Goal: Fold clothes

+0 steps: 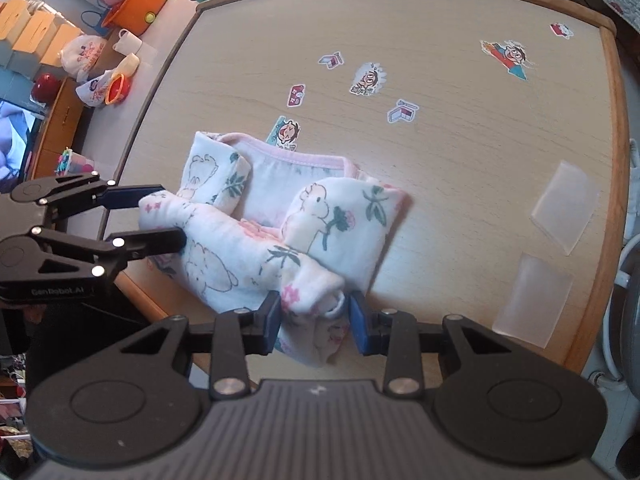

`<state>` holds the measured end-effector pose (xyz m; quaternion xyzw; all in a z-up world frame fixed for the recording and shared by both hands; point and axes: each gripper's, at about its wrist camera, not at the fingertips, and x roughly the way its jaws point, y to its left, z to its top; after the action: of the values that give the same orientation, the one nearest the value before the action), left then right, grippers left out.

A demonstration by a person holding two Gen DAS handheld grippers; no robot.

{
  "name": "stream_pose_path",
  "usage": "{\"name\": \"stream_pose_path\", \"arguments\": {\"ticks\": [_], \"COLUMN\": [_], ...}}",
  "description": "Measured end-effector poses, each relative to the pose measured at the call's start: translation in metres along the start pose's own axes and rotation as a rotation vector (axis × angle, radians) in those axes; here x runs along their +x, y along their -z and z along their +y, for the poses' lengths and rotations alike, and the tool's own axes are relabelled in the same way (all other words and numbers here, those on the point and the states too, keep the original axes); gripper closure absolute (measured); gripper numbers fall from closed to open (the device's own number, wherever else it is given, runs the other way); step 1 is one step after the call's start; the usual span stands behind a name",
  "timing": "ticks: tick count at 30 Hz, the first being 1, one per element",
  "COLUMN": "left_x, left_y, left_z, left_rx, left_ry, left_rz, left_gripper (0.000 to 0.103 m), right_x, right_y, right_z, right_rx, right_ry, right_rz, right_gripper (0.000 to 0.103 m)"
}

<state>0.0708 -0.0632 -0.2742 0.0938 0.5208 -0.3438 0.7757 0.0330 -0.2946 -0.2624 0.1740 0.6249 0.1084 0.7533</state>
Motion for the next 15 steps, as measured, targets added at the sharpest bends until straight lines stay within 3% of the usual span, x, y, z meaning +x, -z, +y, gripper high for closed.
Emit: {"name": "stream_pose_path", "arguments": {"ticks": [4,8,10,15], "left_x": [0.010,0.015,0.016,0.016], "left_y": [-0.005,-0.010,-0.012,-0.014], "left_z": [-0.001,-0.002,-0.002,-0.001], "left_rx": [-0.007,0.008,0.020,0.023], "left_ry": [-0.015,-0.028,-0.027,-0.030], "left_rz": [0.028,0.047,0.055,0.064], "left_gripper": [0.042,0.038,0.037,0.035], "right_x": [-0.015,-0.032,-0.033,-0.007], "right_y": [0.013,0.054,0.073,0.088], "right_z": [0.032,0.087,0.108,0.131], "right_rx": [-0.229,-0.719,-0.924,-1.132], "right_ry": [0.104,0.281,0.321,0.373], "right_rz": [-0.089,-0.210,-0.219,-0.182], "right_gripper": [0.065,0.064,0.063,0.061]}}
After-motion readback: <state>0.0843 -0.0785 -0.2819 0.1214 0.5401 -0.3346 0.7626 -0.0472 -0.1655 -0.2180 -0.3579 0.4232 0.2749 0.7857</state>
